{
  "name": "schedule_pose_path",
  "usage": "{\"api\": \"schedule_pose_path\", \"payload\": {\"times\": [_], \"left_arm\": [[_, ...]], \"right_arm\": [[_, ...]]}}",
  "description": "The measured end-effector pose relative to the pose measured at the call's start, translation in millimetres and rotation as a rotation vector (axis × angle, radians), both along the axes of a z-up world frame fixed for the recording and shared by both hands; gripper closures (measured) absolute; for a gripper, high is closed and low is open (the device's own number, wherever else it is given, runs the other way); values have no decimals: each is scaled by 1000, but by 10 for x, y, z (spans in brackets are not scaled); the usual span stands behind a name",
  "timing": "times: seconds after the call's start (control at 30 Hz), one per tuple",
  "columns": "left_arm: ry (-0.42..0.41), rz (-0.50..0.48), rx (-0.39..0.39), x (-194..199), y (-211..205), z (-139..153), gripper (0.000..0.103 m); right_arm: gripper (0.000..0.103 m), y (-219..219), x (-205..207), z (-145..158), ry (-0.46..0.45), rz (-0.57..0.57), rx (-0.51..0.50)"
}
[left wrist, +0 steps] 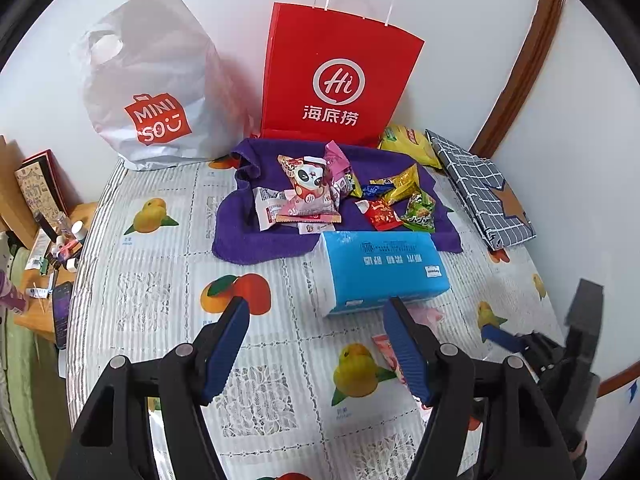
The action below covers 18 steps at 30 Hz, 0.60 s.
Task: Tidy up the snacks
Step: 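Grasp the pink peach packet with the right tool while the left tool approaches another pink packet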
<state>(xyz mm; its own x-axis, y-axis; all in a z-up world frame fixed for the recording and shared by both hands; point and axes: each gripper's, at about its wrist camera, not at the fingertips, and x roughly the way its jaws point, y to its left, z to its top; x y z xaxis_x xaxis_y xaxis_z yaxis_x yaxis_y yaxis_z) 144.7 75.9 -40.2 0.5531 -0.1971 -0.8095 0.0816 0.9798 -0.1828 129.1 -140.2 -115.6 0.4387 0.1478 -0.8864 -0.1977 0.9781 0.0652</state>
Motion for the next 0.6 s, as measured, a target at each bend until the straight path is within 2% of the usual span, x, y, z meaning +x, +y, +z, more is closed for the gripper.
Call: {"api": "schedule_pose_path", "payload": {"times": [0.13, 0.33, 0.6], "left_arm": [[11, 3, 0, -16, 13, -53, 35], [34, 20, -2, 69, 73, -178, 35], [40, 22, -3, 185, 155, -272, 35]], "right_arm": [[40, 32, -26, -153, 28, 0, -14], [50, -43, 133, -302, 63, -52, 40], [50, 37, 334, -546, 97, -53, 51]]}}
